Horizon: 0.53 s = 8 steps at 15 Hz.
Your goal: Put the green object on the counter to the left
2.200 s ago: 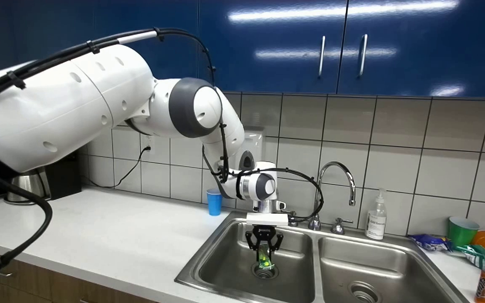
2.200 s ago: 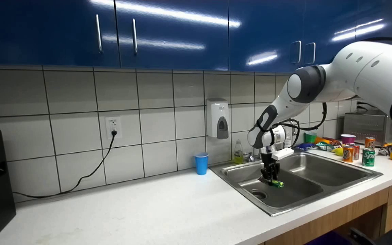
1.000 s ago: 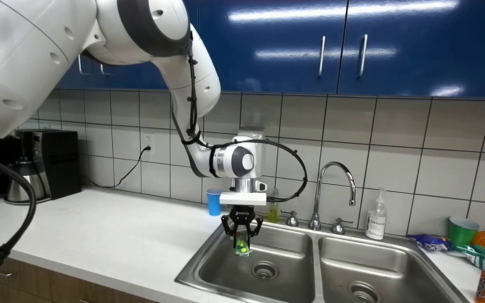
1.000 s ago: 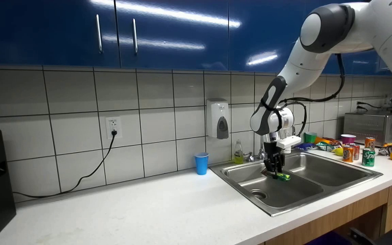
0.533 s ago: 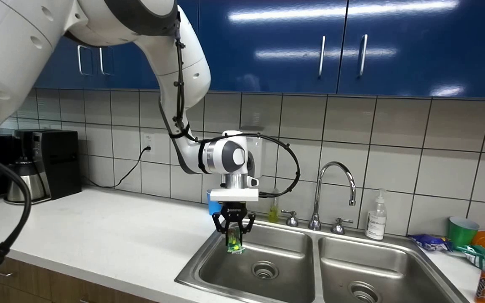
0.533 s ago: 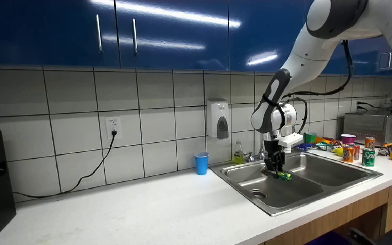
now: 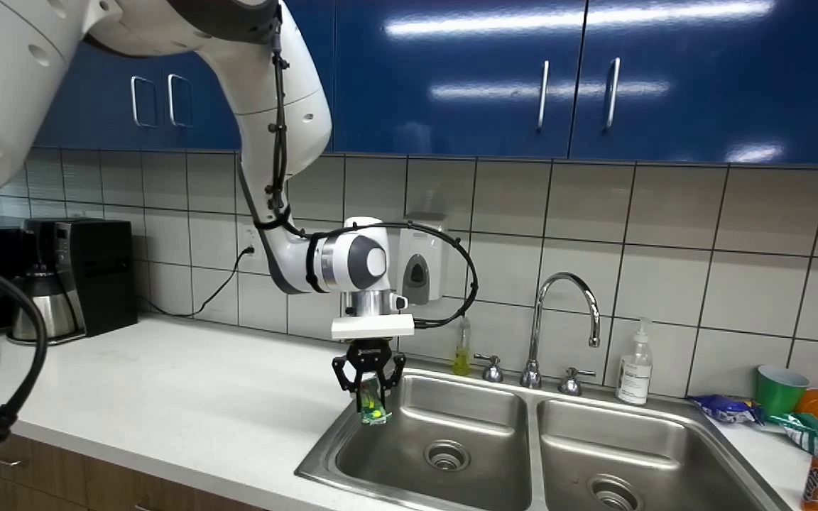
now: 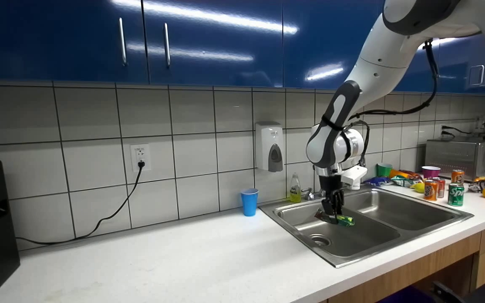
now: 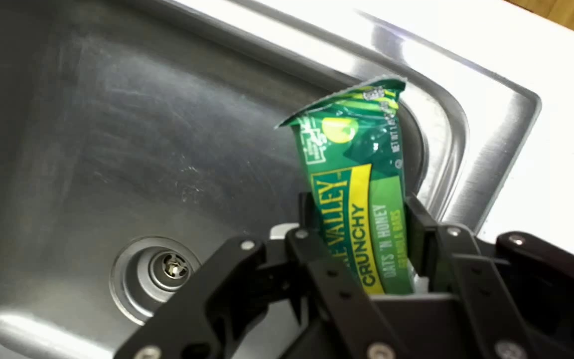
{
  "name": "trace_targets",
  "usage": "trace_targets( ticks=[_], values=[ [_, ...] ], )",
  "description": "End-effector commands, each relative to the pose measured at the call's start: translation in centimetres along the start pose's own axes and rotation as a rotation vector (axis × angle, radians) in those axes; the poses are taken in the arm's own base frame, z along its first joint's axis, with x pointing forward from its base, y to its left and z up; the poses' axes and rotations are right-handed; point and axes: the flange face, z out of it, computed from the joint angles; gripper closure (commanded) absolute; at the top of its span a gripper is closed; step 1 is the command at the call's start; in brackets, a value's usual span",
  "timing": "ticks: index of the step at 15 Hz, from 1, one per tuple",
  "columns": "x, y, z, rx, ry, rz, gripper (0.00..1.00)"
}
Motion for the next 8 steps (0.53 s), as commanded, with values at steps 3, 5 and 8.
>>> trace_targets(
  ticks=[3, 5, 8],
  values=[
    [0.6, -4.1, -1.1, -0.039, 0.017, -0.144, 0.82],
    [1.3, -5.7, -1.0, -0.040, 0.018, -0.190, 0.82],
    [2.1, -8.2, -0.5, -0.042, 0.012, -0.256, 0.82]
  ],
)
